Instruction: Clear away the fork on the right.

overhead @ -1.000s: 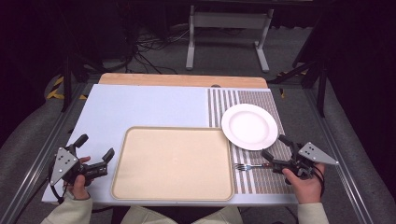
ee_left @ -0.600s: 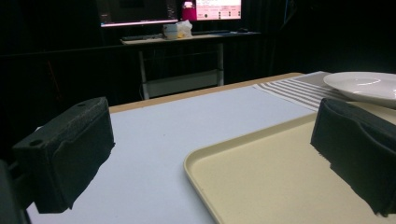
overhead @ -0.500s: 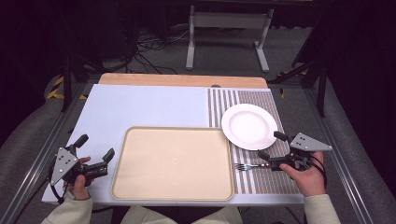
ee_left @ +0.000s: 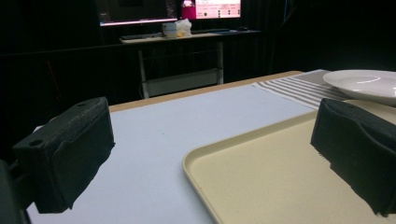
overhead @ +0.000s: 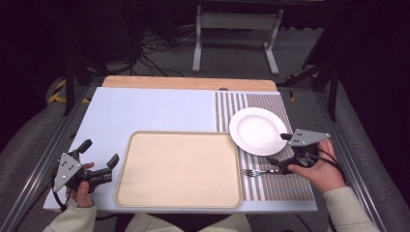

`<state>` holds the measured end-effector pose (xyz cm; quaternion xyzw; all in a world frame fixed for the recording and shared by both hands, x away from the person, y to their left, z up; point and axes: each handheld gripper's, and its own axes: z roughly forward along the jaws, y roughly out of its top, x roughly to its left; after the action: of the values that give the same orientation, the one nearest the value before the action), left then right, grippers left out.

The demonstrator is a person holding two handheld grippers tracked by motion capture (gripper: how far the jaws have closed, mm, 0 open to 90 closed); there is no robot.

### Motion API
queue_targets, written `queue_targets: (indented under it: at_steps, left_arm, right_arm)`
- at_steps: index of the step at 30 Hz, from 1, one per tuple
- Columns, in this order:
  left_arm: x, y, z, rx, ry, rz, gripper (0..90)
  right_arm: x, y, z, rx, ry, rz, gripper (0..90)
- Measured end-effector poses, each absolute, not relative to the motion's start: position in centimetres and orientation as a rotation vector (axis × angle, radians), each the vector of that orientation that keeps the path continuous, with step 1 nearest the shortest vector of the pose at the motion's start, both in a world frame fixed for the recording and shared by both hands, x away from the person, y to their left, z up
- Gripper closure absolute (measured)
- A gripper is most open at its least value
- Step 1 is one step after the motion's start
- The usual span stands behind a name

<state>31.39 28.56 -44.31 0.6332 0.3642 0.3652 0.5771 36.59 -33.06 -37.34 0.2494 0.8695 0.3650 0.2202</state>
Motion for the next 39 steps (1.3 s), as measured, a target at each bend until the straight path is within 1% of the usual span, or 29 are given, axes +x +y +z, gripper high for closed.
queue_targets:
  at_steps: [18, 39]
  left_arm:
    - [31.4, 28.7, -44.3, 1.487, 0.859, 0.857, 0.0]
    - [31.4, 28.6, -44.4, 1.488, 0.860, 0.859, 0.0]
  right_arm:
    - [38.0, -31.7, -37.1, 0.512, 2.645, 0.649, 6.9]
    - [38.5, -30.9, -37.5, 0.418, 2.803, 0.412, 7.5]
